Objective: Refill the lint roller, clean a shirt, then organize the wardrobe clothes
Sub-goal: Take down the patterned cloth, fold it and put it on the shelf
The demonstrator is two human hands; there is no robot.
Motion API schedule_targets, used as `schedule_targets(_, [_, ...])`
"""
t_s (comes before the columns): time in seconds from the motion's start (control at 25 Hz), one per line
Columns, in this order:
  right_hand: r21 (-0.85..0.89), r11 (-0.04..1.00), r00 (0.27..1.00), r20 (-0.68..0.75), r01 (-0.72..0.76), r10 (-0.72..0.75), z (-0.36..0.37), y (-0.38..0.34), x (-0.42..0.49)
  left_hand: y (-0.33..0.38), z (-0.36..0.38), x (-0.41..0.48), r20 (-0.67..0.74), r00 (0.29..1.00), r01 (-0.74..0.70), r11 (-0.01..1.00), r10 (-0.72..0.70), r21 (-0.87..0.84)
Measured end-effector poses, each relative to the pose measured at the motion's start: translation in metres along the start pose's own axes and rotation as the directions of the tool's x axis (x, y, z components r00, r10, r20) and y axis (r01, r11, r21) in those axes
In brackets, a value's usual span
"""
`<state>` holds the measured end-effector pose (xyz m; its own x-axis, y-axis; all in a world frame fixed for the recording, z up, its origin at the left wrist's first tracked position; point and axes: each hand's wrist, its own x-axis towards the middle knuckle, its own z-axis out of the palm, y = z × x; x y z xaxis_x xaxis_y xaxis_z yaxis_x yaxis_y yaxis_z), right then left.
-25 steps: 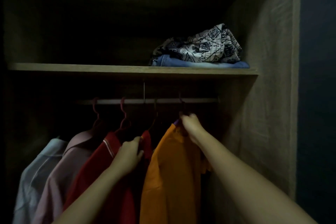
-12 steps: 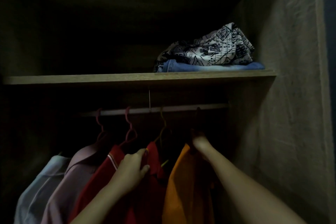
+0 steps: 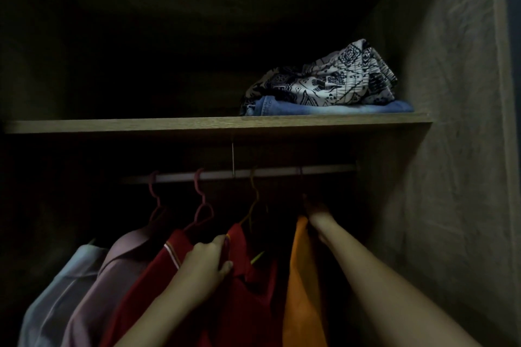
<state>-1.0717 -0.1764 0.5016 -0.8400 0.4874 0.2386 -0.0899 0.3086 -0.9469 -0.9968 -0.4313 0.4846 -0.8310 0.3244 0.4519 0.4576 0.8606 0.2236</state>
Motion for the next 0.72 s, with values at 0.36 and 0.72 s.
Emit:
schedule_targets(0.36, [-0.420,0.312,0.074,-0.493,0.853,-0.867,-0.074,-0.100,-0.130,0.095,-0.118,-0.010,-0.821,0.310,-0.550,0.795,0.479,0.256])
schedule_targets(0.72, [-0.736,0.614,0.817,-0.150,0.284,-0.557,-0.151,-0.207,-0.089,0.125,-0.118,0.067,-0.561,0.681,-0.249,0.869,0.471,0.427])
